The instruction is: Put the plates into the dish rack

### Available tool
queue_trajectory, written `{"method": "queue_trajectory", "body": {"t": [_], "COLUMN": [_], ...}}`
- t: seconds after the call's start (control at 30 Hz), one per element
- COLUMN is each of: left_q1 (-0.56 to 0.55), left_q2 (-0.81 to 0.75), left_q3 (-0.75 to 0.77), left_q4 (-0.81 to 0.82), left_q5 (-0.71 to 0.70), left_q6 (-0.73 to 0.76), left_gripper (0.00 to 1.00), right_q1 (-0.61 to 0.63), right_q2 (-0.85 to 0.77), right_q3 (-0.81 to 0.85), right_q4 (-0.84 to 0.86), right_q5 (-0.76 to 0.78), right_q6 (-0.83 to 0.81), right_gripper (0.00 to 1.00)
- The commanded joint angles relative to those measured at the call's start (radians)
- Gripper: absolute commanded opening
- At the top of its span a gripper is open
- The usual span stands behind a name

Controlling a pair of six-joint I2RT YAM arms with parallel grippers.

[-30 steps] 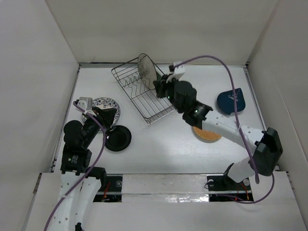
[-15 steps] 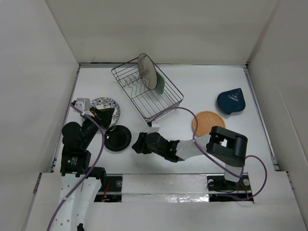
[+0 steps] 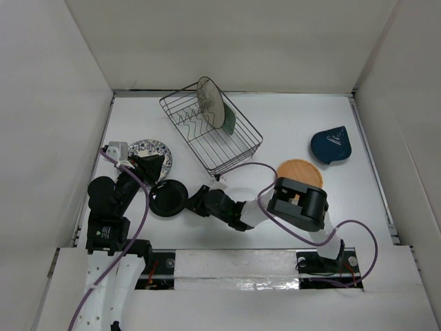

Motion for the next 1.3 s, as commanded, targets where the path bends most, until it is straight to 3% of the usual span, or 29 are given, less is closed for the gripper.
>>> {"method": "queue_trajectory", "body": {"t": [0.0,0.07,0.13,0.23,0.5,0.67,0.7,0.77,0.8,0.87,0.9,1.1,1.27], "left_q1": [0.004,0.004,0.004,0.004,0.004,0.004,0.004,0.004,0.004,0.004,0.004,-0.005,-0.023], "left_q2": [-0.007,-0.007,-0.005,-0.001,0.007,0.007,0.004,0.001,-0.002,-0.005,-0.01,-0.01,-0.005], "left_q3": [0.016,0.016,0.016,0.016,0.018,0.024,0.024,0.024,0.025,0.027,0.029,0.024,0.029], "left_q4": [0.048,0.05,0.048,0.047,0.056,0.055,0.052,0.045,0.045,0.044,0.041,0.039,0.035], "left_q5": [0.015,0.017,0.017,0.017,0.023,0.011,0.006,0.004,0.004,0.007,0.007,0.029,0.029], "left_q6": [-0.002,-0.002,-0.002,-0.002,0.0,0.0,0.001,0.003,0.003,0.005,0.005,0.009,0.014], "left_gripper": [0.18,0.18,0.19,0.19,0.19,0.19,0.19,0.19,0.19,0.19,0.19,0.21,0.22], "right_q1": [-0.03,-0.03,-0.03,-0.03,0.07,0.095,0.095,0.076,0.063,-0.008,-0.035,-0.183,-0.267], "right_q2": [0.06,0.079,0.087,0.081,-0.119,-0.439,-0.487,-0.574,-0.582,-0.57,-0.529,-0.227,-0.014], "right_q3": [0.029,0.043,0.049,0.032,-0.196,-0.261,-0.242,-0.145,-0.108,0.024,0.07,0.484,0.776], "right_q4": [0.065,0.071,0.07,0.088,0.168,0.009,-0.042,-0.186,-0.201,-0.229,-0.22,-0.13,-0.117], "right_q5": [0.022,0.027,0.031,0.045,0.142,0.336,0.382,0.544,0.577,0.623,0.623,0.697,0.7], "right_q6": [0.077,0.08,0.081,0.083,-0.039,-0.222,-0.335,-0.472,-0.653,-0.812,-0.978,-1.547,-1.768], "right_gripper": [0.34,0.29,0.14,0.0,0.0,0.0,0.0,0.0,0.0,0.0,0.0,0.0,0.0]}}
